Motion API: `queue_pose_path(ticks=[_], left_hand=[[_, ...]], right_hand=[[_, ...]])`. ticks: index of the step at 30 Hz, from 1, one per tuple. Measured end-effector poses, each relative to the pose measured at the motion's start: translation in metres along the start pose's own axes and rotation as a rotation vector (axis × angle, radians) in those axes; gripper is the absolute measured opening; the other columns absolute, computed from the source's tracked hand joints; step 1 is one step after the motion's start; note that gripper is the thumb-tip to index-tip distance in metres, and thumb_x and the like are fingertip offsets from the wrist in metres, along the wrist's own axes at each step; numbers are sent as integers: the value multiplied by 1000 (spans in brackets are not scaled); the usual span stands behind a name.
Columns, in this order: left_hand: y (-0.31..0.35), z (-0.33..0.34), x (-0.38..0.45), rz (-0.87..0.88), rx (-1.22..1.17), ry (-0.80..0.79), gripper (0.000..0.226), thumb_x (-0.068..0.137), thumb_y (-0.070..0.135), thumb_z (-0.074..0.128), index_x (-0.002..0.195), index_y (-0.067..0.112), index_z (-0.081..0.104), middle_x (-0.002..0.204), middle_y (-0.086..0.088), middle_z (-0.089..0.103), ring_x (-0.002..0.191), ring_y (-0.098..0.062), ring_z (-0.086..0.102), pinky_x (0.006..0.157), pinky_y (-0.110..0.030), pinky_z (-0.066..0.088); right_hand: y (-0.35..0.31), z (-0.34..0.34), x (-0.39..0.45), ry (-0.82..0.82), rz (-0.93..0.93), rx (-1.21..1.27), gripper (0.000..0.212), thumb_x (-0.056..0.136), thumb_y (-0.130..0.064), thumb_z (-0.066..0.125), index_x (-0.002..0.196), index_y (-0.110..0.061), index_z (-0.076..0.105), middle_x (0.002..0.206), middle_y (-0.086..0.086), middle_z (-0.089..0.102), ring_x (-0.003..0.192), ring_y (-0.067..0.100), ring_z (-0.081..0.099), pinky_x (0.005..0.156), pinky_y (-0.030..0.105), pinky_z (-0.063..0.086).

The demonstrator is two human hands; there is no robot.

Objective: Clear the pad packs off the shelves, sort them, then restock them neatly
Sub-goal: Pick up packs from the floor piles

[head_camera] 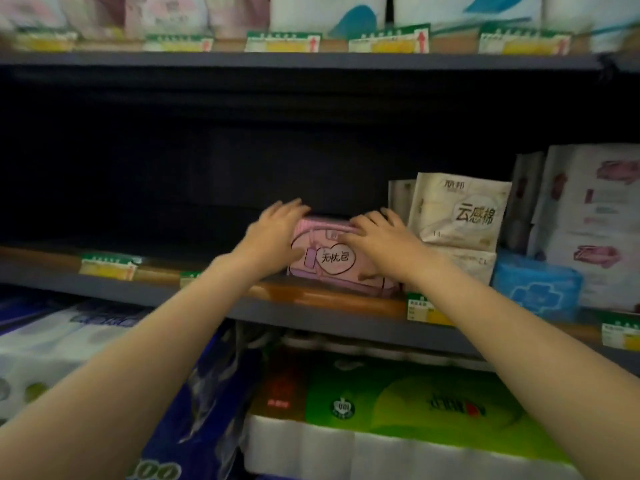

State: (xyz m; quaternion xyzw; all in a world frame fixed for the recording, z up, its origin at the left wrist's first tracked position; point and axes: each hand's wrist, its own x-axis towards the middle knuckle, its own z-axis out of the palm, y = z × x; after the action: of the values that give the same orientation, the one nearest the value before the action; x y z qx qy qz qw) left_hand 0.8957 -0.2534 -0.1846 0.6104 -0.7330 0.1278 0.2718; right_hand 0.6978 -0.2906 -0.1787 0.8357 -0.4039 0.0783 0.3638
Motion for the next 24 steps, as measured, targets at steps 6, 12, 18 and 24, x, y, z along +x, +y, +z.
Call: queue_pose_path(ticks=[6, 12, 18, 24], left_hand=[[34, 38, 43, 104, 307, -153, 84, 85, 32, 65, 148, 30, 11, 154, -1, 16, 139, -34, 15, 106, -49, 31], [62, 75, 80, -59, 432, -122, 71, 90, 17, 56, 147, 25, 14, 151, -12, 16, 135, -48, 13, 98, -46, 44], [78, 94, 110, -178, 510, -138, 70, 89, 9, 53, 148, 18, 15, 148, -16, 18, 134, -51, 15, 95, -43, 47], [67, 110, 138, -196, 362, -176, 64, 93, 14, 48, 148, 24, 16, 148, -11, 21, 136, -44, 14, 106, -47, 35]], right_hand=[[54, -10, -42, 290, 451, -14, 105, 62, -43, 82, 148, -32, 21, 154, 18, 11, 141, 42, 4, 111, 59, 0], [72, 8, -43, 28, 456, 10, 108, 72, -55, 70, 146, -42, -8, 154, 12, -10, 140, 44, -7, 110, 63, -4], [71, 13, -36, 65, 426, 19, 97, 67, -45, 78, 142, -40, 16, 153, 13, -8, 138, 46, -6, 107, 65, -5], [73, 21, -32, 121, 389, 30, 87, 70, -30, 79, 138, -38, 24, 152, 14, -7, 138, 45, -4, 107, 66, -5]])
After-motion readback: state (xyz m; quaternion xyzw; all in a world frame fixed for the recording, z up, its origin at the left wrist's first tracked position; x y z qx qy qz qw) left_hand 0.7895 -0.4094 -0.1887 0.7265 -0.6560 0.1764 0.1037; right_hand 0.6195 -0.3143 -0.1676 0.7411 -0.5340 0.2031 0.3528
